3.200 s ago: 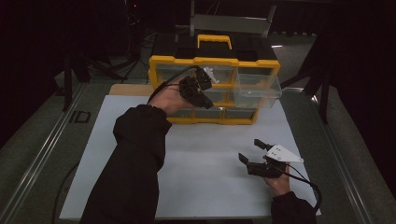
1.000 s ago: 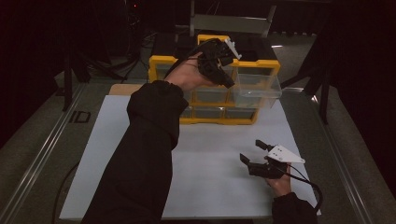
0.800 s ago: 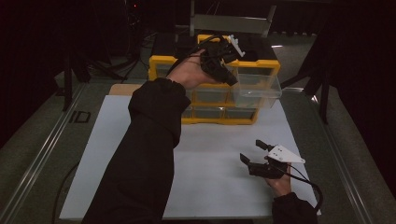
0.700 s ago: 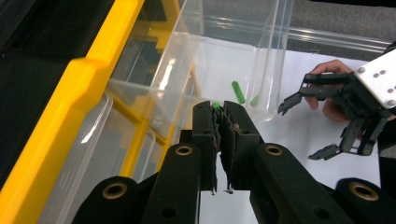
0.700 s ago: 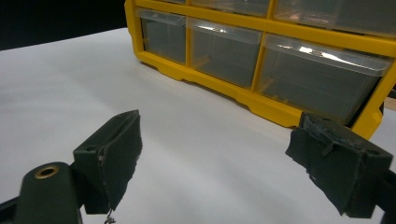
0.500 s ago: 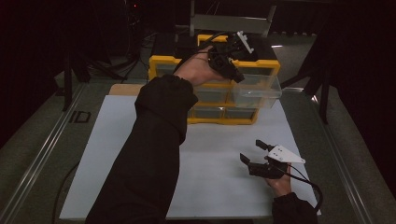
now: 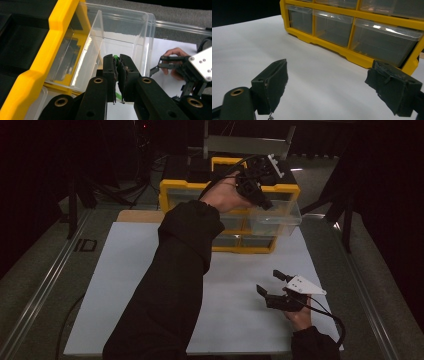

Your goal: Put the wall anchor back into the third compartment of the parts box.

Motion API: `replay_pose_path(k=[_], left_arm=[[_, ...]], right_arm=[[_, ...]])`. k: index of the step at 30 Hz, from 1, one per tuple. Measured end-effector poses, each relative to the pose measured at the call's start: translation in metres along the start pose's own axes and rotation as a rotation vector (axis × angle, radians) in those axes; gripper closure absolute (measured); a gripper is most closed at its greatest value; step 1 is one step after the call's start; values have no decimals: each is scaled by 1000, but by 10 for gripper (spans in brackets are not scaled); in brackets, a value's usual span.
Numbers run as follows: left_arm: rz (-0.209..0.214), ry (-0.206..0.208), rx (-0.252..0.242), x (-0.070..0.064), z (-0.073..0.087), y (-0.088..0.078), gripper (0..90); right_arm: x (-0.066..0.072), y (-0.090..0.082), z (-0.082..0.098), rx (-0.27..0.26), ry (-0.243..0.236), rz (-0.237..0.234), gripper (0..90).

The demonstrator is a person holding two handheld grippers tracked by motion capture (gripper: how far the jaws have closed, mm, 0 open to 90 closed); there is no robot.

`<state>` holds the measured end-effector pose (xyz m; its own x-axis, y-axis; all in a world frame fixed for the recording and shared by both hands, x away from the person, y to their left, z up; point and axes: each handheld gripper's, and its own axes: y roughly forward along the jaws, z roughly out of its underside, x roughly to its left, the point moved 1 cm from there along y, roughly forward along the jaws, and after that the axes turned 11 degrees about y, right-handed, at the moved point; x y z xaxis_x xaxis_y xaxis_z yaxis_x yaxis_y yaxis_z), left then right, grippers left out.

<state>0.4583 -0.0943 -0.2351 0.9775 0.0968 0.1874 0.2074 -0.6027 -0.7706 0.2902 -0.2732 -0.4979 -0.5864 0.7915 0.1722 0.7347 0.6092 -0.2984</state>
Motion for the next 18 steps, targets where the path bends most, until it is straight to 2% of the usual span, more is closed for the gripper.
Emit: replay_pose_path(k=[1, 4, 6, 7, 12, 18], left_arm=[[-10, -24, -5, 0, 0, 1, 676], [-27, -71, -12, 1, 3, 1, 348], [-35, -87, -18, 2, 5, -1, 240], [-42, -95, -15, 2, 7, -1, 155], [-79, -87, -4, 0, 13, -4, 109], [-86, -93, -7, 0, 22, -8, 103]], right_arm=[[0, 0, 0, 1, 0, 0, 150], [-1, 0, 0, 3, 0, 3, 150], [0, 0, 0, 2, 0, 3, 150], [0, 0, 0, 3, -1, 3, 150], [0, 0, 0, 4, -1, 6, 150], [0, 0, 0, 5, -3, 7, 150]])
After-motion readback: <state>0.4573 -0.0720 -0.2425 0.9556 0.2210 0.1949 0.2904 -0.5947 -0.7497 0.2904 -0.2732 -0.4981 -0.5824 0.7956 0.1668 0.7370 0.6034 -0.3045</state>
